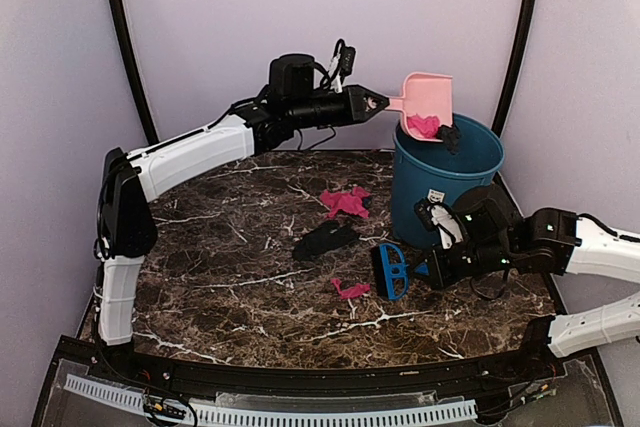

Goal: Sweep away the paper scraps from the table
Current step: Dump the paper scraps in the dustpan into the trash bin, then sweep the paper scraps into the dustpan.

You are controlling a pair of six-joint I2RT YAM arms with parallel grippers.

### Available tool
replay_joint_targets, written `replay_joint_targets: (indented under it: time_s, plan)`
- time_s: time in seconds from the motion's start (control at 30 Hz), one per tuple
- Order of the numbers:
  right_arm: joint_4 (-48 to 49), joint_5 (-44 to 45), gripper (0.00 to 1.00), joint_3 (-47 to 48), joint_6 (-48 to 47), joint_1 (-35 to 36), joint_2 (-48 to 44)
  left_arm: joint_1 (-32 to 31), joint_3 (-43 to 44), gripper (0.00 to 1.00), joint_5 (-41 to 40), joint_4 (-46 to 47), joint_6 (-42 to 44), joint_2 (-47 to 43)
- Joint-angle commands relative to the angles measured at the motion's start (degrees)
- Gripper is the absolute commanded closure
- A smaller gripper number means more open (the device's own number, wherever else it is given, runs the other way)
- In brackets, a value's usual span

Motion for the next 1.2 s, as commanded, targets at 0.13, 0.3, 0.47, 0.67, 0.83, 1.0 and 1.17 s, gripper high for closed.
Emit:
replay_joint_targets:
  time_s: [0.13, 0.3, 0.47, 0.67, 0.83, 1.0, 1.17]
  plan:
    - [1.66, 0.87, 1.00, -0.53, 0.01, -0.04, -0.82, -3.39, 3.17, 1.00, -4.14, 2.57, 21.93, -0.68]
    - [1.69, 0.95, 1.00, -0.56, 0.05, -0.08, -0.83, -4.52, 3.73, 1.00, -6.34, 3.53, 30.80, -1.16]
    - [1.57, 1.07, 1.00, -0.40, -0.08, -0.04, -0.82, -5.98, 3.57, 1.00, -11.11, 3.83, 39.69, -2.10]
    - [1.74, 1.25, 1.00, 0.24, -0.67, -0.06, -0.85, -6.42, 1.89, 1.00, -16.33, 4.58, 39.46, -6.05]
    - [1.90, 1.58, 1.00, 1.47, -0.81, -0.11, -1.20, -6.38, -5.96, 1.00, -20.09, 6.97, 35.40, -13.93]
    - [2.32, 1.97, 1.00, 2.66, -0.68, -0.12, -0.75, -6.42, -17.68, 1.00, -25.98, 8.33, 30.76, -24.22]
    - [3.37, 2.68, 1.00, 3.97, -1.49, -0.12, -0.40, -6.42, -31.82, 1.00, -31.02, 10.53, 25.80, -35.98]
